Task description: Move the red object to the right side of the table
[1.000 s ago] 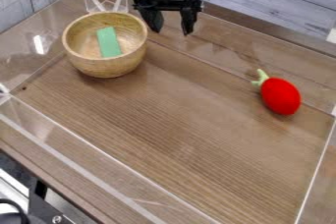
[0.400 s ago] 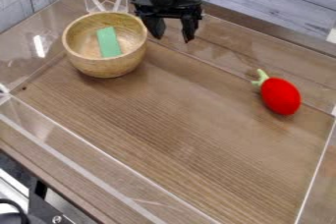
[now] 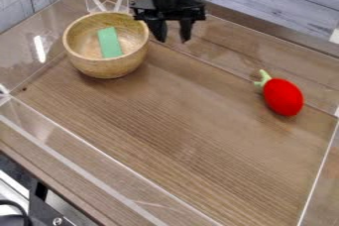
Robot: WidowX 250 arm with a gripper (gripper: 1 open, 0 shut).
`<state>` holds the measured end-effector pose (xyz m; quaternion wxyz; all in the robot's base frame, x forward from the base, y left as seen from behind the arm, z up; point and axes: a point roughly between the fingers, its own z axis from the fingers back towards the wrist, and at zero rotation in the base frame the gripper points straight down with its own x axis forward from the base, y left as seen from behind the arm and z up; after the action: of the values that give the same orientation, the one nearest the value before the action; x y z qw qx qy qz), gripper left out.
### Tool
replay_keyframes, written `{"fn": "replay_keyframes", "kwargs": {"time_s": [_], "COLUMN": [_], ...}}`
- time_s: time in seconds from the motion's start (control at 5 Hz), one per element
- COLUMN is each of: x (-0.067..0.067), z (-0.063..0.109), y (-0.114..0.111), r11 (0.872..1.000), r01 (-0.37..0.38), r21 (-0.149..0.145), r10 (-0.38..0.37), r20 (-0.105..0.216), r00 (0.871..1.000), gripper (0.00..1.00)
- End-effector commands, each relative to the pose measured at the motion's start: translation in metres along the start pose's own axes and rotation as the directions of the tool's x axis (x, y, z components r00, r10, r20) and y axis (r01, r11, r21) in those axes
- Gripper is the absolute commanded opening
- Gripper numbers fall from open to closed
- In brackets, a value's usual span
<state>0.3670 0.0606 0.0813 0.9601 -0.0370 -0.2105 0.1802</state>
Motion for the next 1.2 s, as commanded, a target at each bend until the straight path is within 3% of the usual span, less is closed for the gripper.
{"fn": "replay_keyframes", "kwargs": {"time_s": [0.0, 0.2, 0.4, 0.8, 1.0], "x": [0.016, 0.022, 0.023, 0.011, 0.010], "z": [0.025, 0.028, 0.026, 0.016, 0.012], "y": [-0.002, 0.002, 0.010, -0.001, -0.001], "r11": [0.999, 0.996, 0.999, 0.996, 0.996], "r01": [0.039, 0.070, 0.024, 0.068, 0.066], "r21": [-0.036, -0.053, -0.036, -0.065, -0.064], "r10": [-0.037, -0.067, -0.021, -0.065, -0.064], "r20": [0.067, 0.072, 0.074, 0.047, 0.041], "r00": [0.997, 0.995, 0.997, 0.997, 0.997], "gripper": [1.00, 1.00, 1.00, 1.00, 1.00]}}
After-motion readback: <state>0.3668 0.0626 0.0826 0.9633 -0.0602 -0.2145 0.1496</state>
